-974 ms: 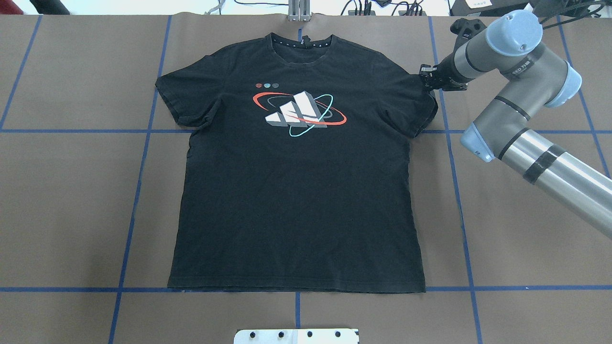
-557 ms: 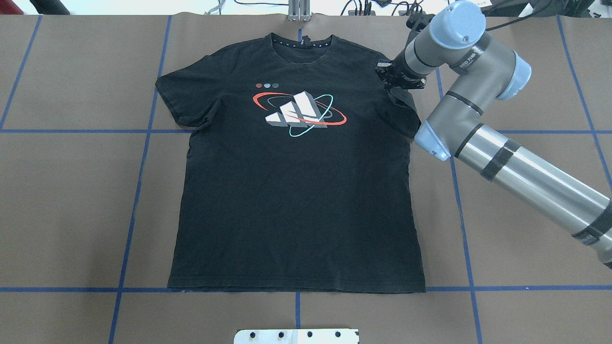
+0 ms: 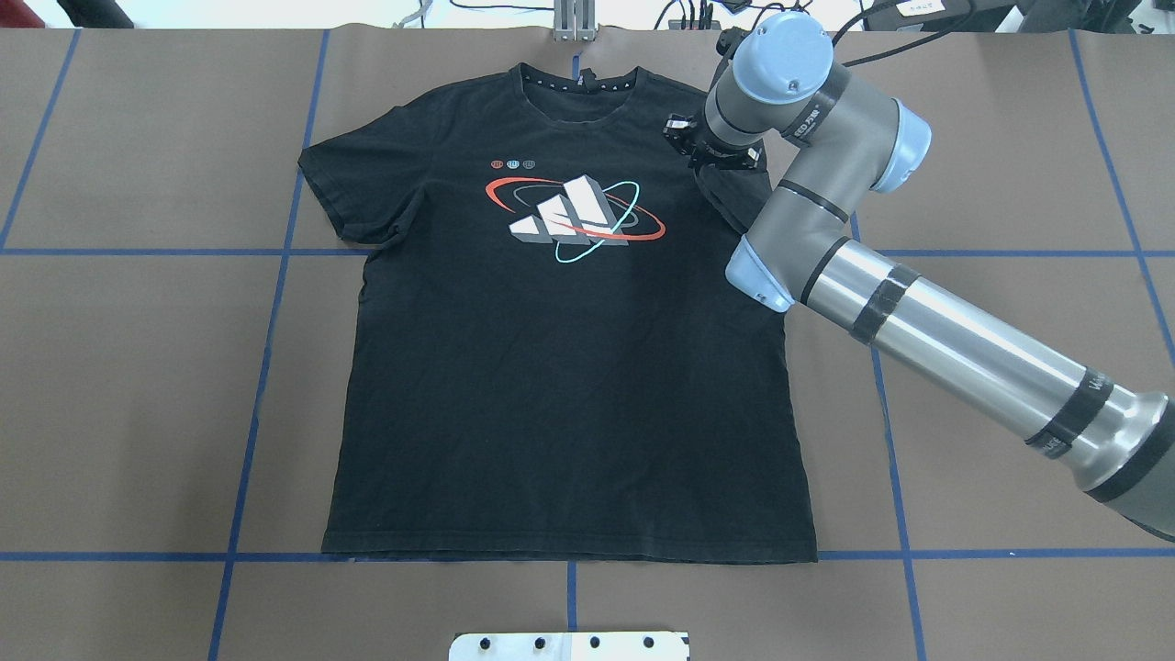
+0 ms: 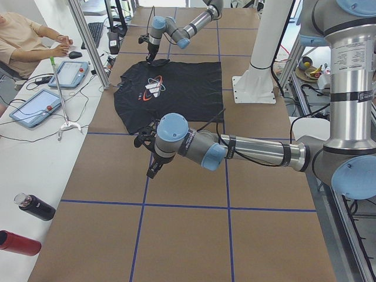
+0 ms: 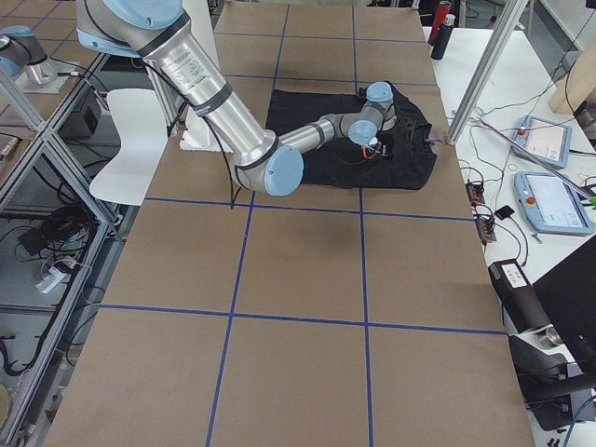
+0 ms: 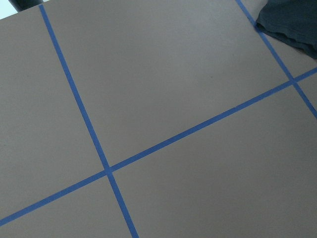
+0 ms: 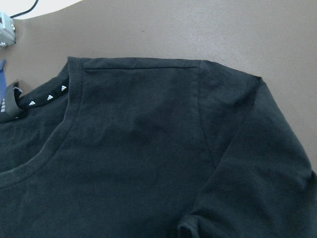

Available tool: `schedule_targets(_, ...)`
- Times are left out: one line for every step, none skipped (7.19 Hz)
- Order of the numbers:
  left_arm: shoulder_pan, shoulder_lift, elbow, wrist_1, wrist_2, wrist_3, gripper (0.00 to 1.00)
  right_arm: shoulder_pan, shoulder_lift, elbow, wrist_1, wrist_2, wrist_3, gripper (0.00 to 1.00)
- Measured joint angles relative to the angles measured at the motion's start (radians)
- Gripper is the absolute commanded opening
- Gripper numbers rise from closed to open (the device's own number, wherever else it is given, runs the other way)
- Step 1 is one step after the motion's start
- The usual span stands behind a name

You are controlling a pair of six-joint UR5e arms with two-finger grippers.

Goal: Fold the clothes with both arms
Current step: 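Move the right gripper to the shirt shoulder farthest from the robot, then bring the left gripper to the other shoulder while the right gripper holds position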

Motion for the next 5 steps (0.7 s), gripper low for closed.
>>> schedule_targets(0.021,-0.032,0.004,0.0,0.0,-0.055,1.0,-0.004,0.022,-0.028,0.0,-0.006,0.002,0.99)
schedule_targets(0.061,-0.091,0.02,0.0,0.003,-0.153,1.0,-0.007,0.043,-0.054,0.0,-0.015,0.007,1.0)
schedule_targets(0.116,-0.176,0.059,0.0,0.009,-0.255,1.0,-0.011,0.062,-0.07,0.001,-0.026,0.023,1.0)
schedule_targets(0.183,-0.28,0.119,0.001,0.028,-0.345,1.0,-0.017,0.076,-0.061,0.001,-0.03,0.042,1.0)
schedule_targets(0.251,-0.378,0.18,0.001,0.065,-0.419,0.99,-0.02,0.058,-0.003,-0.002,-0.021,0.054,1.0)
